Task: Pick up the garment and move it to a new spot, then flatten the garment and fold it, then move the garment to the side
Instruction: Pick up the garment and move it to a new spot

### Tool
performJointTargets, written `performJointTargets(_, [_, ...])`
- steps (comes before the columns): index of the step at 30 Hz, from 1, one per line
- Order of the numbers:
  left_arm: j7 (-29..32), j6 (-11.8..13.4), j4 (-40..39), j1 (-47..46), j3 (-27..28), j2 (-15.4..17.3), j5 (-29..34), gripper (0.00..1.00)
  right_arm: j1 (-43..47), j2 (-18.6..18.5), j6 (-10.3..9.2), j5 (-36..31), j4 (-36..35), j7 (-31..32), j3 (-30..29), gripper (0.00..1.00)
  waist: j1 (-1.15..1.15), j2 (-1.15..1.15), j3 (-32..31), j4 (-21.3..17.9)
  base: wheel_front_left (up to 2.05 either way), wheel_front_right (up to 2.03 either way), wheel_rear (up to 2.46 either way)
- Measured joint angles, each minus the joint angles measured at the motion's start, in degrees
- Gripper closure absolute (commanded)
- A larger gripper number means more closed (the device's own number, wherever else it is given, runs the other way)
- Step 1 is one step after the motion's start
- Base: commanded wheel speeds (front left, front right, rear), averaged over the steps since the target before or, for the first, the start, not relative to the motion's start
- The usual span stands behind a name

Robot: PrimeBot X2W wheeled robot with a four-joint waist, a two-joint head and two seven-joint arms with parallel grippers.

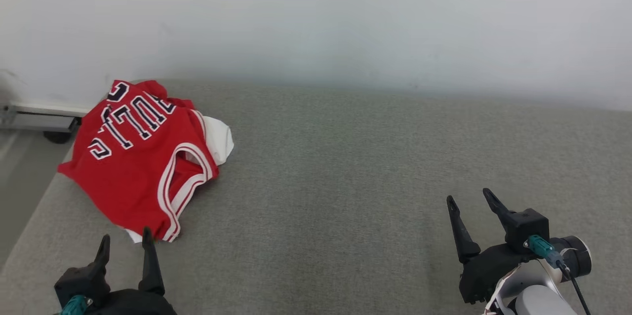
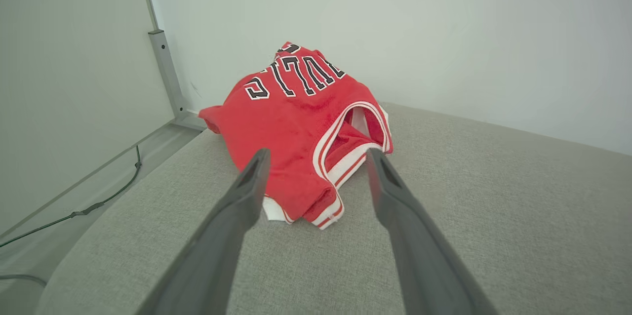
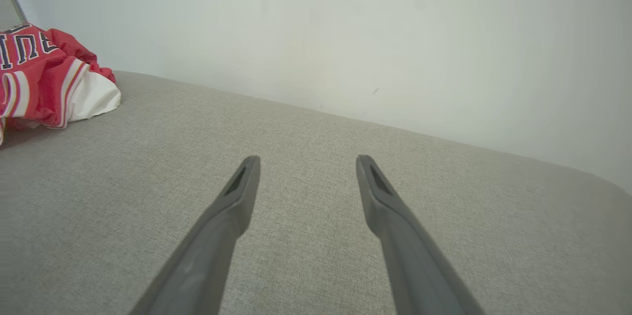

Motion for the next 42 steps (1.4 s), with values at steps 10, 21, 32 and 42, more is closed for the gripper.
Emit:
performJointTargets(10, [1.0, 0.0, -0.2, 0.1, -0.1, 0.0, 0.8, 0.00, 0.0, 0.4, 0.33, 0.1, 0.3, 0.0, 0.2, 0.00, 0.00, 0.00, -0.6, 7.3, 0.00, 0.00, 0.00])
performJointTargets(21, [2.4, 0.0, -0.6, 0.2, 0.7, 0.0, 0.6, 0.00, -0.2, 1.6, 1.01, 0.2, 0.5, -0.1, 1.7, 0.00, 0.00, 0.00, -1.8, 14.3, 0.00, 0.00, 0.00])
performJointTargets(32, [3.1, -0.1, -1.7, 1.5, 1.2, 0.0, -0.1, 0.00, -0.5, 2.4, 1.63, 0.2, 1.2, -0.1, 2.9, 0.00, 0.00, 0.00, -1.9, 14.7, 0.00, 0.00, 0.00])
performJointTargets(42, [6.0, -5.0, 3.2, -7.7, 1.2, 1.5, -4.2, 0.00, -2.7, 2.6, 2.34, 0.1, 1.0, 0.5, 3.8, 0.00, 0.00, 0.00, -0.2, 11.8, 0.00, 0.00, 0.00])
